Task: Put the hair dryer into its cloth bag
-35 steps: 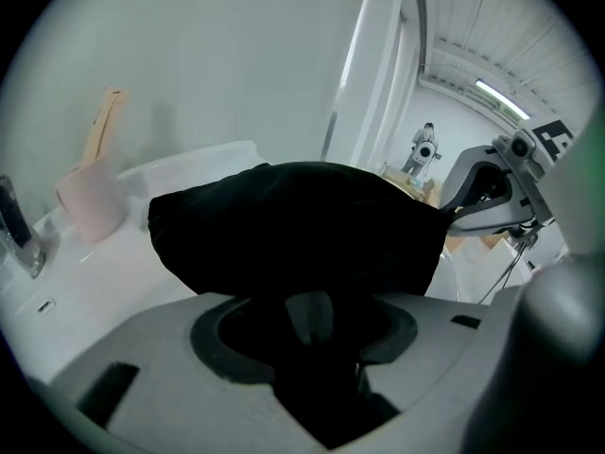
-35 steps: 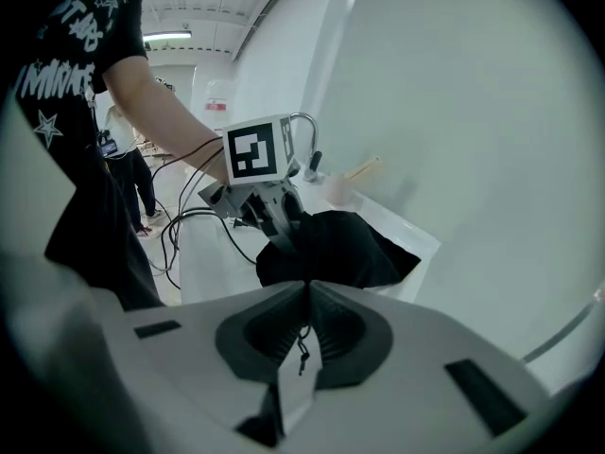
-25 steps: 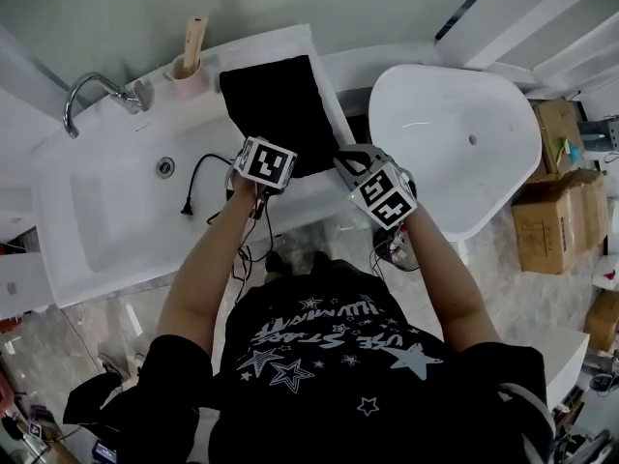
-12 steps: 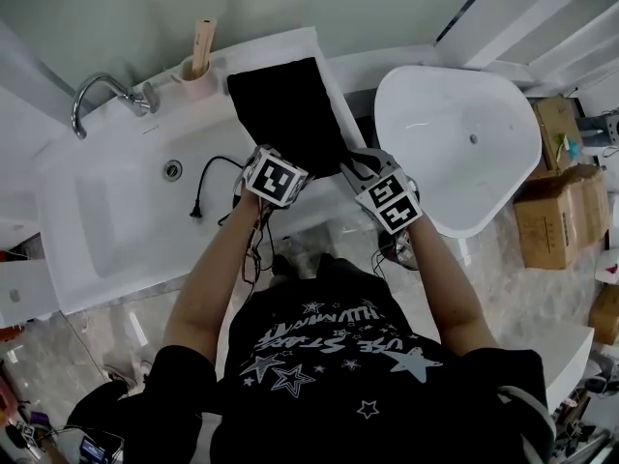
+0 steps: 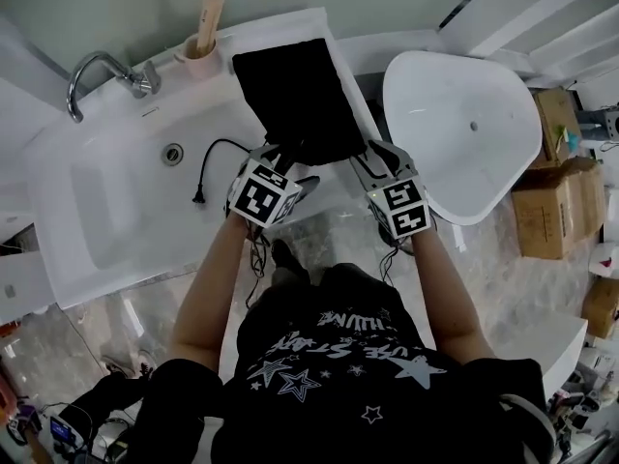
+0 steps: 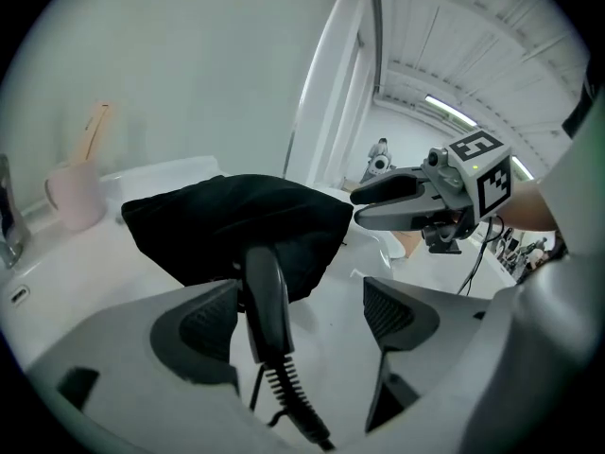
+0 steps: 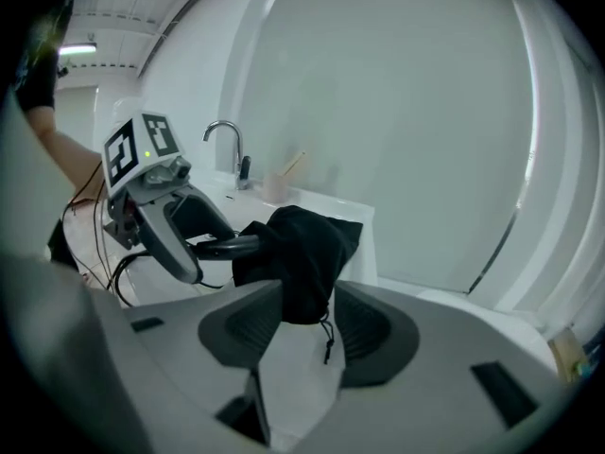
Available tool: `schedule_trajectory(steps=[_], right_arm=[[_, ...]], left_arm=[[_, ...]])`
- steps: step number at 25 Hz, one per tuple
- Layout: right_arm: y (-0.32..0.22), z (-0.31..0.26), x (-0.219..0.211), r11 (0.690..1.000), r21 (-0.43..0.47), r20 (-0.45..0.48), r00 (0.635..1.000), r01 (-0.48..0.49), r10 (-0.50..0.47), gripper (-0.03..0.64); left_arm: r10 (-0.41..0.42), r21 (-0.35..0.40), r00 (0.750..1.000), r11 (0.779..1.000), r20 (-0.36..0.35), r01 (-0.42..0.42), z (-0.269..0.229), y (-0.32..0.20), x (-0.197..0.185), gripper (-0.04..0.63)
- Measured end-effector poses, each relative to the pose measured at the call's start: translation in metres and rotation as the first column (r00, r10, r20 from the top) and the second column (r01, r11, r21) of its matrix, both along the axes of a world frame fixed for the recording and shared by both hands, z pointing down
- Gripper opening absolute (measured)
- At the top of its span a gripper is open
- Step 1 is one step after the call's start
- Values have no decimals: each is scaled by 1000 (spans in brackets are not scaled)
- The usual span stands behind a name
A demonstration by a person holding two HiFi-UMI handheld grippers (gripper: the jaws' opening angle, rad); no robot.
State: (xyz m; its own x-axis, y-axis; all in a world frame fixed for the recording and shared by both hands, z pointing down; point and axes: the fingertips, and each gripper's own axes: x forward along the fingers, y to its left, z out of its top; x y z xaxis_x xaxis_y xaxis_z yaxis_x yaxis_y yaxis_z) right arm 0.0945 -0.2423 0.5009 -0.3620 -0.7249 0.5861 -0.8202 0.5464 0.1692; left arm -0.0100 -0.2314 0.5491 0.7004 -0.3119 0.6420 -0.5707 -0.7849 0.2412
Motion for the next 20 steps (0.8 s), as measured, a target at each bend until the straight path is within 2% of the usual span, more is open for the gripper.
schedule_trajectory(steps=[5,10,12,14,16,18,20], right_arm=[[14,-1,7,998,8,48,997,-56,55,137],[29,-10,23,995,21,120,988,-99,96,71],[37,-17,26,995,34,142,986,-99,93,45],[47,-23,29,995,47,155,984,-92,83,29],[61,-28,33,995,62,169,983,-81,69,14],[77,-35,38,995,84,180,983,-60,44,8],[93,-43,40,994,100,187,982,-32,13,8]], left_arm=[[-8,43,1000,999,2,8,-9,20,-7,410],[-60,132,998,989,-5,60,-38,31,-11,410],[-114,158,993,981,-16,115,-48,36,-16,404],[-176,181,984,967,-35,179,-57,43,-22,344],[-215,202,975,954,-50,221,-66,57,-22,328],[-242,234,968,939,-65,251,-76,74,-20,240],[-268,264,961,924,-70,277,-83,89,-20,218]])
